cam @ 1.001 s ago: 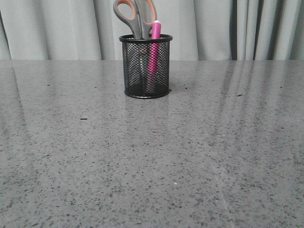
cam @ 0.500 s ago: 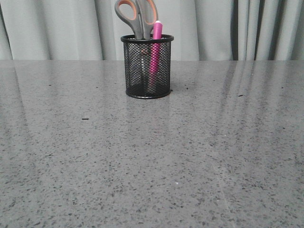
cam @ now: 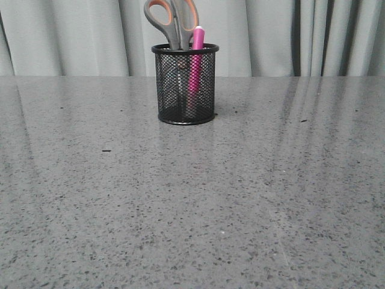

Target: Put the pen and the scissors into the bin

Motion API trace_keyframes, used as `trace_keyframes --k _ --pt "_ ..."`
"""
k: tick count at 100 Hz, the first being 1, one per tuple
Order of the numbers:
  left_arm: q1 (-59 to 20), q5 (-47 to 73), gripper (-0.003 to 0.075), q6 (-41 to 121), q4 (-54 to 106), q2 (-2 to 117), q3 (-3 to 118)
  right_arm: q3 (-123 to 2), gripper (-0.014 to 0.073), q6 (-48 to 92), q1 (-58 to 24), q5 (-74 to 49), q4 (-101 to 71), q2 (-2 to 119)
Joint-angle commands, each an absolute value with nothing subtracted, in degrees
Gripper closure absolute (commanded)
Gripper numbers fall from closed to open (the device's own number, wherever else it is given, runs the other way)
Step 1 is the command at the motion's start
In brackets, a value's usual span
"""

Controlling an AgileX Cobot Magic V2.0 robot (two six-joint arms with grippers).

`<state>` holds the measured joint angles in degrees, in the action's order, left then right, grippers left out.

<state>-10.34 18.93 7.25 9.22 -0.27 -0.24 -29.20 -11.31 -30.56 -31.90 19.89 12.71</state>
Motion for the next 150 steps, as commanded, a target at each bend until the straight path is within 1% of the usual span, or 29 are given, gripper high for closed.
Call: trace_keyframes --k 1,75,109,125,139,150 --pt "-10.2 16.0 0.0740 6.7 10.2 -2.0 -1.7 -30.5 0.0659 -11.2 -30.4 -27.8 20.9 13.2" --pt "-10.2 15.9 0.0740 6.7 10.2 -2.0 -1.7 -30.5 0.0659 -11.2 -30.4 -27.8 20.9 13.2" --pt "-10.2 15.9 0.0740 6.7 10.2 -2.0 -1.7 -21.9 0.0659 -11.2 -30.4 -25.2 23.5 13.2" --pt "-10.2 15.9 0.0740 6.7 10.2 -2.0 -1.7 -21.4 0.0659 -11.2 -30.4 -25.6 23.5 13.1" --pt "-10.2 15.9 0.0740 6.7 10.2 -2.0 -1.7 -21.1 0.0659 -11.2 -30.3 -26.4 23.5 10.5" --pt "-10.2 15.9 0.0740 6.7 10.2 -2.0 -1.7 -19.5 0.0659 -11.2 -27.8 -25.6 24.2 8.6"
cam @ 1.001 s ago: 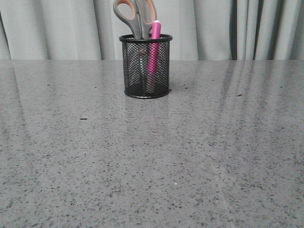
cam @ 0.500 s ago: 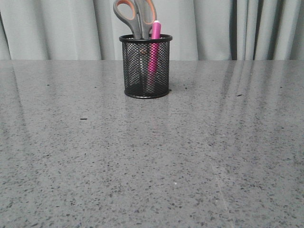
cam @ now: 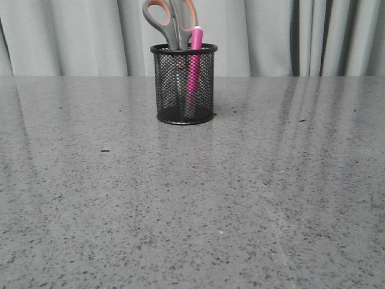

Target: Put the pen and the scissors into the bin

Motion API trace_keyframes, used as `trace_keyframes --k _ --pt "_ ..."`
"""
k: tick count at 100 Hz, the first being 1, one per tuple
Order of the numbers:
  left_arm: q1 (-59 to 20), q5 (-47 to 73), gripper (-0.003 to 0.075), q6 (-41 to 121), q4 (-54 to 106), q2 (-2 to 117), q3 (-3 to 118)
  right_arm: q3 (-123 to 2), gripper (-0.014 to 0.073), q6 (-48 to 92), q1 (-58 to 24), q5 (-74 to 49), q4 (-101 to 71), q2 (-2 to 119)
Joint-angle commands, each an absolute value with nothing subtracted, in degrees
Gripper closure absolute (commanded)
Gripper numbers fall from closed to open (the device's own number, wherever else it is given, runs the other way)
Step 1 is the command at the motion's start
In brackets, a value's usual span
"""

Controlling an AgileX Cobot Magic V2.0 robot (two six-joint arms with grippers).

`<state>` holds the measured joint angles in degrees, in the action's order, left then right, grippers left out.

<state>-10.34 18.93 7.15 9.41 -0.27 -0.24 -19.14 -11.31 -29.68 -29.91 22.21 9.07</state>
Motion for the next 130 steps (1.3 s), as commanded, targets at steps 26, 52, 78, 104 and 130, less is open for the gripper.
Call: trace_keyframes --k 26,52,78,104,130 --pt "-10.2 15.9 0.0740 6.7 10.2 -2.0 -1.7 -4.2 0.0659 -11.2 -15.6 0.0 22.2 8.3" --pt "-10.2 15.9 0.0740 6.7 10.2 -2.0 -1.7 1.4 0.0659 -11.2 -9.6 7.8 20.5 8.3" --pt "-10.2 15.9 0.0740 6.7 10.2 -2.0 -1.7 1.4 0.0659 -11.2 -9.6 -4.5 15.3 8.3" --pt "-10.2 15.9 0.0740 6.7 10.2 -2.0 -1.7 1.5 0.0659 -9.5 -9.6 -8.5 11.7 8.2" --pt "-10.2 15.9 0.0740 6.7 10.2 -2.0 -1.7 1.5 0.0659 9.2 -9.6 -11.7 -4.7 8.2"
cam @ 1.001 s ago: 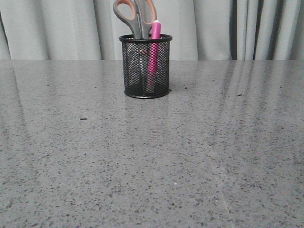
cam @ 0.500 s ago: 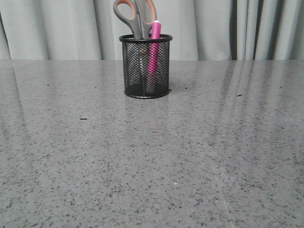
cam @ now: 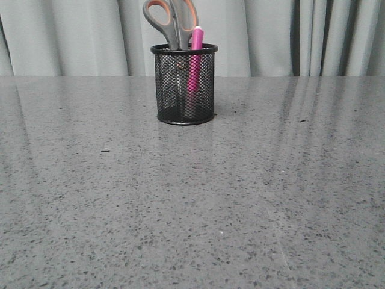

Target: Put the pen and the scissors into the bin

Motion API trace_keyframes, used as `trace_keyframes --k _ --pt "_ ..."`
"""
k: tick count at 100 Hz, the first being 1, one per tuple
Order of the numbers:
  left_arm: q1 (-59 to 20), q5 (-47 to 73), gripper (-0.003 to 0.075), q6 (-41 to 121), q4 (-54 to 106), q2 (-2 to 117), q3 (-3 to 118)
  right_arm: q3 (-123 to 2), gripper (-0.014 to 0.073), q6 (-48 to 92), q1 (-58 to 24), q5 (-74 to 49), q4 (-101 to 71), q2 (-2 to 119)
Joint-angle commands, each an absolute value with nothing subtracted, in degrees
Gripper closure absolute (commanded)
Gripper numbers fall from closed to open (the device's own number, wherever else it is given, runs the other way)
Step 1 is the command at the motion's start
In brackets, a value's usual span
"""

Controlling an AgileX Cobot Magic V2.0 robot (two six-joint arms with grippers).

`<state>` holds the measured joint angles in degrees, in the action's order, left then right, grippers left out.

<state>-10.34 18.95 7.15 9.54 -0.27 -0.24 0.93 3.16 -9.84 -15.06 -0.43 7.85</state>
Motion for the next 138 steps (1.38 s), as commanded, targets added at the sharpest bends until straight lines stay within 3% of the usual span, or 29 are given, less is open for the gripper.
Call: trace_keyframes --k 1,21,45,138 --pt "-10.2 15.9 0.0740 6.7 10.2 -2.0 -1.7 1.5 0.0659 9.2 -9.6 -11.7 -4.7 8.2" --pt "-10.2 15.9 0.0740 6.7 10.2 -2.0 -1.7 1.5 0.0659 9.3 -9.6 -12.3 -4.7 7.2" --pt "-10.2 15.9 0.0740 6.7 10.2 -2.0 -1.7 1.5 0.0659 9.3 -8.4 -16.8 -4.7 -2.1" --pt "-10.2 15.9 0.0740 6.7 10.2 -2.0 -1.7 1.5 0.0659 9.3 -6.3 -16.7 -4.7 -1.9"
